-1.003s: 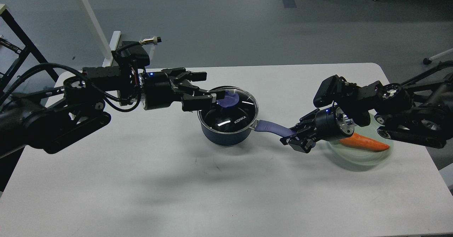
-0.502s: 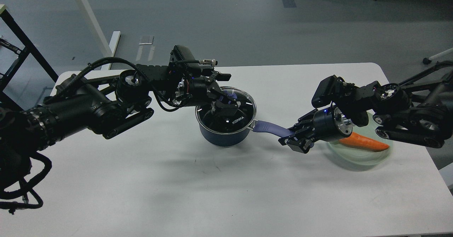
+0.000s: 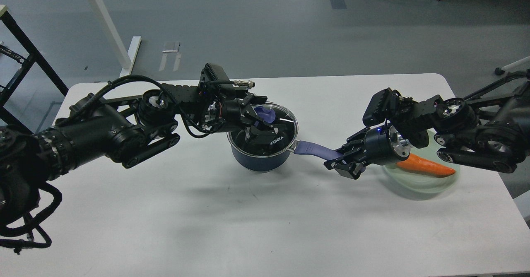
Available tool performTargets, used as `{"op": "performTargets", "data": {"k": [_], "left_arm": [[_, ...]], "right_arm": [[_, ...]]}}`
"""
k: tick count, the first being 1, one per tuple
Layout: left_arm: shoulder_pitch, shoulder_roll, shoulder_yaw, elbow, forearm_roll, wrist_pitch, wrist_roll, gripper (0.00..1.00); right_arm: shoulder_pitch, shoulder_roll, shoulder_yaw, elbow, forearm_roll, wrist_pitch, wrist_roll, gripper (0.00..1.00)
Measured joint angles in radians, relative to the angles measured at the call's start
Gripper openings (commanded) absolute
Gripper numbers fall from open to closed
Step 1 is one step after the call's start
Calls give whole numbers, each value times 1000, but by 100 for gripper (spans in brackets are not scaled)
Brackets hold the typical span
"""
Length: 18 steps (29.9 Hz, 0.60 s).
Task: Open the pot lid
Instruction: 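Close the left gripper on the purple lid knob, then lift the glass lid off the pan and carry it aside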
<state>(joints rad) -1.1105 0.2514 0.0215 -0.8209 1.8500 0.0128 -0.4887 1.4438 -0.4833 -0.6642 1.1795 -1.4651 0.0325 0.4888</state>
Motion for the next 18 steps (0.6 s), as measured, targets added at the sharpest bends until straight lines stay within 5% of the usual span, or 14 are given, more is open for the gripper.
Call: {"op": "performTargets", "data": {"k": [11,18], "left_arm": [[16,-1,0,7,0,-2,0,96],[16,-1,-1,9,-2,-2,0,58]], "right_arm": [[-2,0,1,0,0,-2,0,33],[-2,0,1,0,1,-3,0,33]]}}
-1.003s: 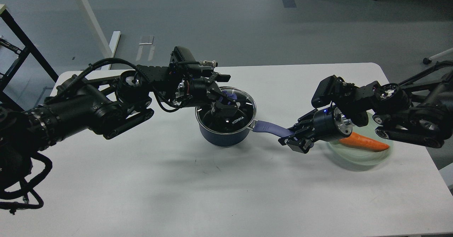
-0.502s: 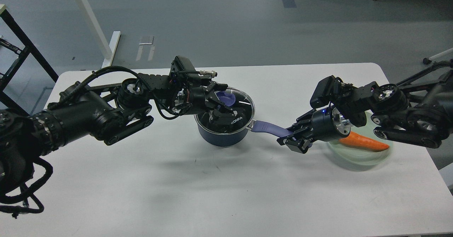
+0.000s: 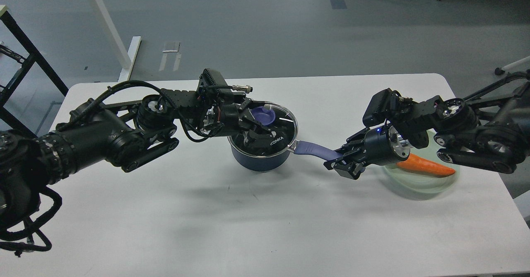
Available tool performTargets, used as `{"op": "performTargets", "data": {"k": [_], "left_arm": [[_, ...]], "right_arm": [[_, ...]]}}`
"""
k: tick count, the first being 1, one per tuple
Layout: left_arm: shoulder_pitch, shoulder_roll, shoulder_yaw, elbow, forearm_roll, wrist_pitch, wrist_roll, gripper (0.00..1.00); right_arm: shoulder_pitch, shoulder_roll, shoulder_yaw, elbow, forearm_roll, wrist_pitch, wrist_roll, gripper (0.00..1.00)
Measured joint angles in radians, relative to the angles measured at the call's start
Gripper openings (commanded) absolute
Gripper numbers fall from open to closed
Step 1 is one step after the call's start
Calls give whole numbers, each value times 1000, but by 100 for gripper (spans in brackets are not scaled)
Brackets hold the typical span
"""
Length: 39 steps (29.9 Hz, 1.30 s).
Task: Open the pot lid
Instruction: 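Lift the glass lid off the pan and carry it aside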
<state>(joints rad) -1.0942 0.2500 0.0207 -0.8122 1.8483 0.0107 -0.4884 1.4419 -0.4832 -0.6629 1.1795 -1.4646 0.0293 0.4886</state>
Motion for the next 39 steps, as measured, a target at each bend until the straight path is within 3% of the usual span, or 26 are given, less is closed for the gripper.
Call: {"op": "performTargets", "data": {"k": [2,3,15,22,28,34,39], "left_arm": [[0,0,0,0,0,0,0,36],[0,0,0,1,0,2,0,32],[-85,24,-3,-16,1,54,-1,32],[-129,176,-3,-103,0,75,-1,33],[-103,409,115,-198,0,223,-1,33],[-59,604,282,-216,-3,394,0,34],[39,655,299,-209,-7,424,0,35]], "right_arm": [[0,0,0,0,0,0,0,33],[0,0,0,0,0,0,0,33],[0,-4,-1,2,1,-15,0,33],[0,-9,-2,3,1,-19,0,33],[0,-9,-2,3,1,-19,0,34],[1,-9,-1,2,1,-19,0,34],[1,-9,-1,2,1,-19,0,34]]}}
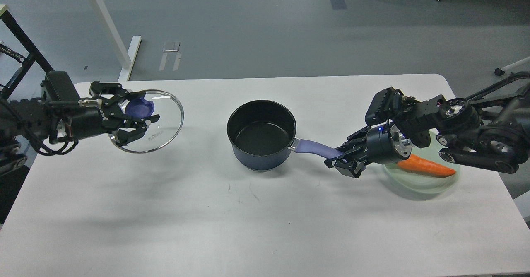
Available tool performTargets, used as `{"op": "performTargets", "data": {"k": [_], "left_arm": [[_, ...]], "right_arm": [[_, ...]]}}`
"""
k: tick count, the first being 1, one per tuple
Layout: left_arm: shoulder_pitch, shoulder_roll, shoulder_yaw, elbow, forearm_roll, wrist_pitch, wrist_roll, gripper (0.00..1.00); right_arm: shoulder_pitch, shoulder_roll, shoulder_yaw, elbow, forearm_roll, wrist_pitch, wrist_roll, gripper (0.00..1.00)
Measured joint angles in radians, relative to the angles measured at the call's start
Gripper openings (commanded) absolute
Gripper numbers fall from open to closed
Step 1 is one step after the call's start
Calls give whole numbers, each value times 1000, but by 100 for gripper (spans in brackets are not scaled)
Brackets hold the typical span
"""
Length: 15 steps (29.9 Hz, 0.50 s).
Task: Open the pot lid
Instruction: 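Lift the glass lid off the pan and carry it aside, then lower the glass lid onto the table beside the pan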
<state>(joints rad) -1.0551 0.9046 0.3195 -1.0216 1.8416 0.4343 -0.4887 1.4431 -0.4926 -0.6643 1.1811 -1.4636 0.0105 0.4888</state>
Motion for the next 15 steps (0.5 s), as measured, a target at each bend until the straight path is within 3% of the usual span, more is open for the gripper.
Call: {"op": "performTargets", "data": {"k": [5,15], "left_arm": [[101,-1,-10,14,-3,13,0,35],[169,-54,-16,134,-4,54,0,35]], "right_arm": [[0,0,-1,0,0,0,0,34],[-1,-1,-16,-2,0,-15,0,34]]}}
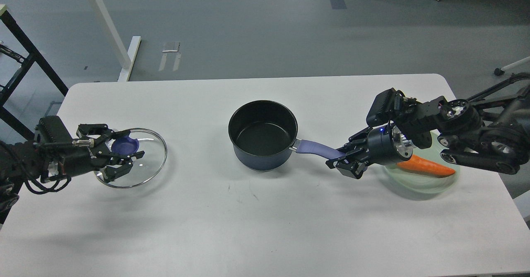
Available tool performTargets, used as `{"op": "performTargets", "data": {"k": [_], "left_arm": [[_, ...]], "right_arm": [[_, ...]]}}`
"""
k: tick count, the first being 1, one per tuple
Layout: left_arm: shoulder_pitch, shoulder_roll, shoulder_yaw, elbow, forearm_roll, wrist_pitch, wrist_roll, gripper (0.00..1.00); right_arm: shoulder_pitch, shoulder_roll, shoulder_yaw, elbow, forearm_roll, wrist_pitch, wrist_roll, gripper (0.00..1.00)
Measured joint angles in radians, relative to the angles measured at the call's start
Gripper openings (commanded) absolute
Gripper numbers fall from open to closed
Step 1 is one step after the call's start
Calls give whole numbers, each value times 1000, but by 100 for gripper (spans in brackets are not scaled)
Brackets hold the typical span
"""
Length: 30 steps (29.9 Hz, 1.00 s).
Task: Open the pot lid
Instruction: 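Lower the glass lid onto the table beside the pan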
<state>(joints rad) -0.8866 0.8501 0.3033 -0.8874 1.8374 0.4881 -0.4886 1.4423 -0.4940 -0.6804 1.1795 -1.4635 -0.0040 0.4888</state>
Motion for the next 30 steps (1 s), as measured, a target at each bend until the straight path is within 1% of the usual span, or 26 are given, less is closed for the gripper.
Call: {"op": "performTargets", "data": {"k": [3,7,10,11,14,16,20,22,24,30], "left_arm": [[11,-3,0,7,1,1,0,39],[23,-4,0,13,2,1,0,50],[27,-2,0,17,0,1,0,65],[27,-2,0,17,0,1,0,68],[28,-2,0,18,-2,1,0,69],[28,-2,0,18,-3,1,0,73],[28,0,0,18,-5,1,0,87],[28,4,0,16,-13,1,0,96],[27,6,0,11,-29,1,0,98],[2,14,-19,-11,-70,1,0,98]], "right_arm": [[0,0,-1,0,0,0,0,34],[0,0,-1,0,0,-1,0,34],[0,0,-2,0,0,-1,0,34],[0,0,-2,0,0,-1,0,34],[0,0,-2,0,1,-2,0,35],[0,0,-2,0,1,-2,0,35],[0,0,-2,1,1,-2,0,35],[0,0,-2,1,2,-2,0,35],[0,0,-2,1,2,-2,0,35],[0,-2,-2,0,2,-2,0,36]]}}
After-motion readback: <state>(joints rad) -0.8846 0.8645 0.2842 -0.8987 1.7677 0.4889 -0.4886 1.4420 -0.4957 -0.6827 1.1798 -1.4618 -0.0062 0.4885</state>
